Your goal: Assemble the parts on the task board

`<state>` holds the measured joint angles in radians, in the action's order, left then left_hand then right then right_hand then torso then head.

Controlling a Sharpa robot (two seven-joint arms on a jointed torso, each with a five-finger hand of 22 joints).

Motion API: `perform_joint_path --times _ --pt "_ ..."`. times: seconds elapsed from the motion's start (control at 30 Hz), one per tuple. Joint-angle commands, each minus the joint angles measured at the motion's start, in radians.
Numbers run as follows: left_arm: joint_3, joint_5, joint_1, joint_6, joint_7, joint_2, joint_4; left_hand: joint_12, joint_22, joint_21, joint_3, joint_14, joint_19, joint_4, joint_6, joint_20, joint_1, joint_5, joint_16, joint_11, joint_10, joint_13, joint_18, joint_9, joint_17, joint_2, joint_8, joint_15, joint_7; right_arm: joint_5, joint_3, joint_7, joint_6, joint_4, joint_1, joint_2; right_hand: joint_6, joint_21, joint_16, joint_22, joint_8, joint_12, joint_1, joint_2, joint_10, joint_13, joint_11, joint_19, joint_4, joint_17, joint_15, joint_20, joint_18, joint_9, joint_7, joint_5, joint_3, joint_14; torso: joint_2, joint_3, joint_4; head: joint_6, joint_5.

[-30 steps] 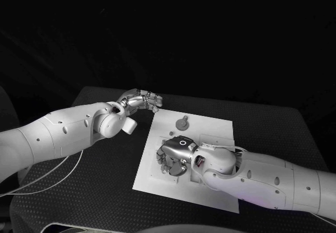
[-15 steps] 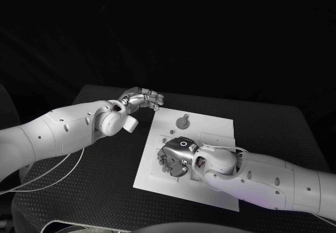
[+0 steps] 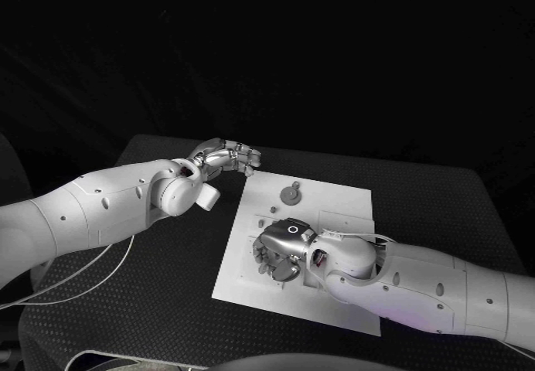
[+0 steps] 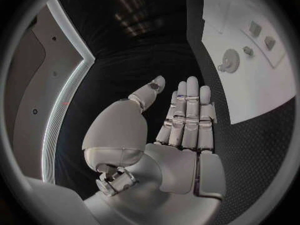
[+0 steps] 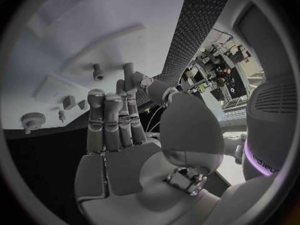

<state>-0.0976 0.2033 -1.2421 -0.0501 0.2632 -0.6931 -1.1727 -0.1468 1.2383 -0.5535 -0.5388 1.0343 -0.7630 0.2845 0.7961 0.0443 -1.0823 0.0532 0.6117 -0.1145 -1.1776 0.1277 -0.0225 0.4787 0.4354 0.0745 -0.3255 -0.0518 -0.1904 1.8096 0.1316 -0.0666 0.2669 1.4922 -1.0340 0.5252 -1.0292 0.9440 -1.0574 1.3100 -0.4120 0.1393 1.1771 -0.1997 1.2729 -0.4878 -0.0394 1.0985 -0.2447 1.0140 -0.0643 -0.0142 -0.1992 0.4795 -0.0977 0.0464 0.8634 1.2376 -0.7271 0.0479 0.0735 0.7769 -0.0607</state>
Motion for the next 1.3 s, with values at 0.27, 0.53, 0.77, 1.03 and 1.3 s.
perform_joint_path --times 0.27,0.53,0.77,1.03,1.3 --pt "0.001 -0.007 -0.001 0.015 0.006 0.0 -0.002 0.007 0.002 0.004 0.005 0.009 -0.005 0.001 -0.006 0.001 0.003 -0.002 -0.007 -0.003 -0.006 -0.001 -0.013 -0.002 0.002 -0.007 -0.005 -0.002 0.0 0.054 0.004 -0.014 -0.021 -0.01 0.01 -0.007 -0.006 0.004 -0.001 0.01 -0.001 0.006 0.0 0.009 0.018 -0.021 0.004 0.003 -0.003 -0.002 -0.01 -0.002 -0.063 0.002 -0.002 0.002 0.006 0.0 0.0 0.0007 0.0013 0.004 0.001" --pt "0.001 -0.006 -0.001 0.016 0.006 0.002 -0.002 0.007 0.002 0.004 0.005 0.009 -0.005 0.001 -0.006 0.001 0.003 -0.002 -0.008 -0.003 -0.006 -0.001 -0.013 -0.002 0.003 -0.007 -0.005 -0.002 0.0 0.041 0.01 -0.008 -0.026 -0.008 0.012 -0.017 -0.006 0.004 -0.002 0.01 -0.001 0.006 -0.001 0.009 0.018 -0.022 0.004 0.003 -0.003 -0.002 -0.01 -0.002 -0.063 0.003 -0.002 0.002 0.007 0.0 0.0 0.0017 0.0 0.006 0.001" --pt "0.001 -0.006 -0.001 0.017 0.006 0.002 -0.001 0.007 0.002 0.005 0.005 0.009 -0.005 0.001 -0.007 0.001 0.003 -0.002 -0.008 -0.003 -0.006 -0.001 -0.013 -0.002 0.004 -0.007 -0.005 -0.002 0.0 0.037 0.012 -0.019 -0.049 -0.009 0.014 -0.021 -0.005 0.003 -0.001 0.009 0.0 0.004 -0.004 0.008 0.016 -0.022 0.004 0.002 -0.004 -0.004 -0.01 -0.002 -0.063 0.003 -0.002 0.002 0.01 -0.001 0.0 0.0009 0.001 0.007 0.002" --pt "0.001 -0.006 -0.001 0.014 0.005 0.0 -0.002 0.008 0.003 0.005 0.006 0.009 -0.006 -0.001 -0.008 0.001 0.006 -0.002 -0.01 -0.004 -0.005 -0.002 -0.012 -0.002 0.007 -0.008 -0.005 -0.002 -0.001 0.011 0.013 -0.018 -0.039 -0.018 0.014 -0.017 0.008 0.0 0.009 0.006 0.016 -0.012 -0.038 -0.004 -0.002 -0.016 -0.006 -0.007 -0.009 -0.025 0.0 0.006 -0.063 -0.001 -0.01 0.039 0.018 -0.012 0.001 0.0018 -0.0014 0.007 0.002" --pt "0.001 -0.006 -0.001 0.014 0.002 -0.001 -0.002 0.008 0.003 0.005 0.006 0.009 -0.006 -0.001 -0.008 0.001 0.006 -0.002 -0.01 -0.004 -0.005 -0.002 -0.012 -0.002 0.007 -0.008 -0.005 -0.002 -0.001 -0.005 0.013 -0.02 -0.034 -0.019 0.014 -0.018 0.012 -0.001 0.011 0.006 0.02 -0.015 -0.044 -0.009 -0.006 -0.014 -0.008 -0.009 -0.009 -0.029 0.002 0.007 -0.063 -0.002 -0.012 0.049 0.016 -0.014 0.0 0.0001 -0.0004 0.005 0.005"
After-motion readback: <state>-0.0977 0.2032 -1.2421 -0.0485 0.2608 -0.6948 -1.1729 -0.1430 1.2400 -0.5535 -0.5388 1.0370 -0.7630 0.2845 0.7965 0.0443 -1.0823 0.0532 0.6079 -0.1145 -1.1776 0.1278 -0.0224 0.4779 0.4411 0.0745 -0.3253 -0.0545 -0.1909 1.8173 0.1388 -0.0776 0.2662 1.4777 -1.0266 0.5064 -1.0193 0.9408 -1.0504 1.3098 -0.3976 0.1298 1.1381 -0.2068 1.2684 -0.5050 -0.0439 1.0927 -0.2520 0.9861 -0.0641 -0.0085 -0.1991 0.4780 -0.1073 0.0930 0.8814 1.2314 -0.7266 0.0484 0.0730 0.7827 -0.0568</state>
